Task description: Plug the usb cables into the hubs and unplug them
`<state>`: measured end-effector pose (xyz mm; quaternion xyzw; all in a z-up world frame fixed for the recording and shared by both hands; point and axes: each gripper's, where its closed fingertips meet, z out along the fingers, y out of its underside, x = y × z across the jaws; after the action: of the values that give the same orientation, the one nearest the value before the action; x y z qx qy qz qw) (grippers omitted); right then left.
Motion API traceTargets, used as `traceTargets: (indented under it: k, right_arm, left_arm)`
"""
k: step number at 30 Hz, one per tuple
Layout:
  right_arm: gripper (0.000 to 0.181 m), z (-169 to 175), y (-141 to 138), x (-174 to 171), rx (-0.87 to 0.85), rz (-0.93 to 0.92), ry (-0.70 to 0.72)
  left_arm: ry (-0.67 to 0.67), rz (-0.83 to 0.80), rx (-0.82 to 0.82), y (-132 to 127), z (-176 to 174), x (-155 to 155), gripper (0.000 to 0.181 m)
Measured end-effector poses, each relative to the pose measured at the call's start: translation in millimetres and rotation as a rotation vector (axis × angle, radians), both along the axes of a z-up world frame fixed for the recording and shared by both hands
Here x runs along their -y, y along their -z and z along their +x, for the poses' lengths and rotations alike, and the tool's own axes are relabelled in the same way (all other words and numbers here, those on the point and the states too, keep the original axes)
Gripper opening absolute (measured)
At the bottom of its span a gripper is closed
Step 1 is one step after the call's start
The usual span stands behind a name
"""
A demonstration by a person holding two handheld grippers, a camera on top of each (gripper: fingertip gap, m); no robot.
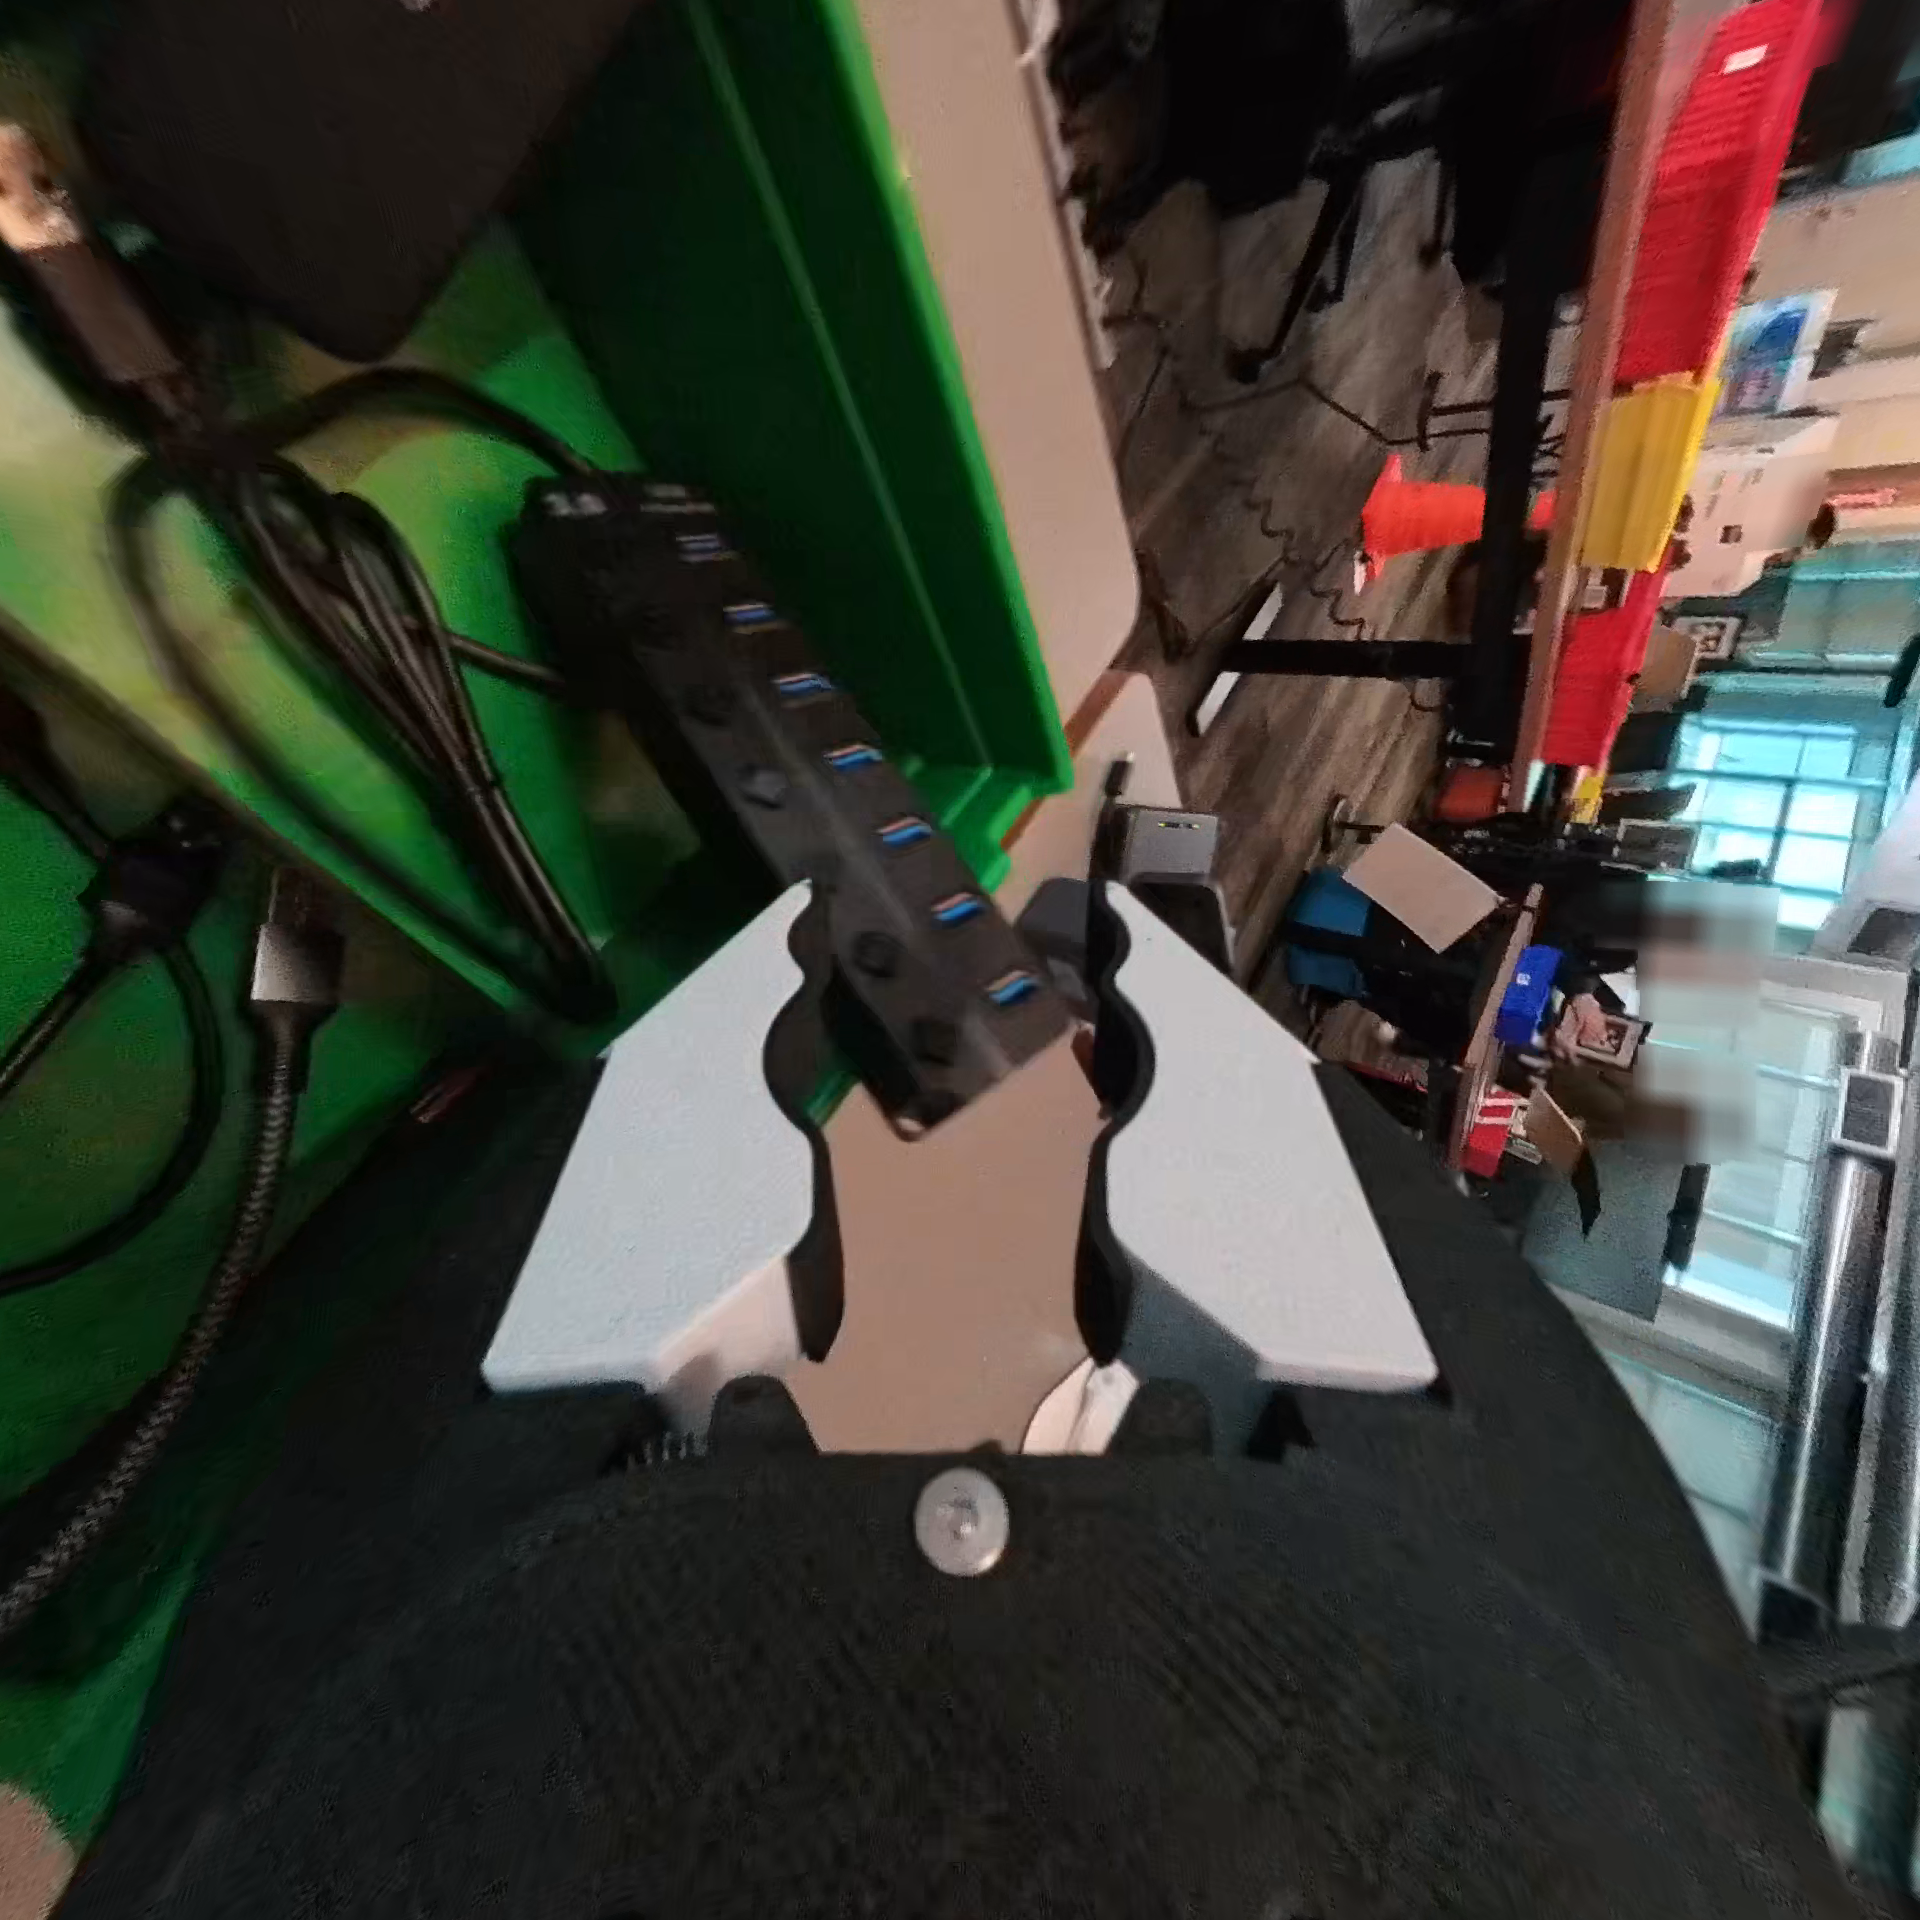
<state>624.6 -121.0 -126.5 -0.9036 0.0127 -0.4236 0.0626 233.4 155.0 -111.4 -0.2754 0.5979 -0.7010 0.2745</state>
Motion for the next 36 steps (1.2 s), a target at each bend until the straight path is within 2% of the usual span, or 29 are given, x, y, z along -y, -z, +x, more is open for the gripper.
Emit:
traceTargets:
  k: [5, 9, 15, 17, 19, 21, 23, 25, 28, 29, 30, 32, 34, 36]
  right_arm:
    - [0.045, -8, -38, 7, 0.049, 0.159, 0.063]
    - [0.042, -44, -61, -18, 0.077, 0.391, 0.066]
    - [0.045, -175, -44, -97, -0.042, 0.779, -0.089]
    - [0.06, -209, -30, -109, -0.095, 0.897, -0.08]
    - [0.078, -227, -16, -113, -0.147, 1.021, -0.035]
    - [0.08, -238, -3, -117, -0.191, 1.139, -0.018]
    - [0.081, -230, 13, -116, -0.178, 1.129, 0.017]
    - [0.083, -229, 26, -119, -0.193, 1.08, 0.025]
    - [0.057, -225, 36, -124, -0.143, 1.074, 0.009]
    - [0.058, -222, 36, -126, -0.126, 1.084, 0.008]
    - [0.047, -217, 36, -123, -0.085, 1.085, 0.027]
    - [0.007, -204, 32, -109, 0.027, 1.057, 0.083]
    - [0.0, -199, 30, -105, 0.071, 1.048, 0.08]
    - [0.0, -198, 29, -102, 0.102, 1.045, 0.098]
  left_arm:
    - [0.004, -0.002, 0.0, -1, -1, 1, 0.075]
    - [0.011, -0.001, 0.008, -4, -2, 3, 0.075]
    - [-0.057, 0.071, -0.022, 0, 3, 0, 0.075]
    - [-0.126, 0.111, -0.025, -1, 5, -7, 0.075]
    - [-0.264, 0.143, -0.054, -5, 4, -26, 0.076]
    - [-0.433, 0.187, -0.076, -12, -7, -55, 0.076]
    - [-0.646, 0.238, -0.112, -21, -29, -103, 0.076]
    - [-0.932, 0.29, -0.193, -25, -64, -178, 0.075]
    - [-1.342, 0.336, -0.356, -11, -141, -300, 0.079]
    - [-1.443, 0.315, -0.405, -2, -166, -334, 0.083]
    - [-1.507, 0.283, -0.461, 10, -186, -361, 0.087]
    - [-1.506, 0.21, -0.515, 34, -203, -391, 0.087]
    - [-1.445, 0.154, -0.531, 54, -200, -399, 0.087]
    - [-1.468, 0.169, -0.502, 60, -198, -407, 0.093]
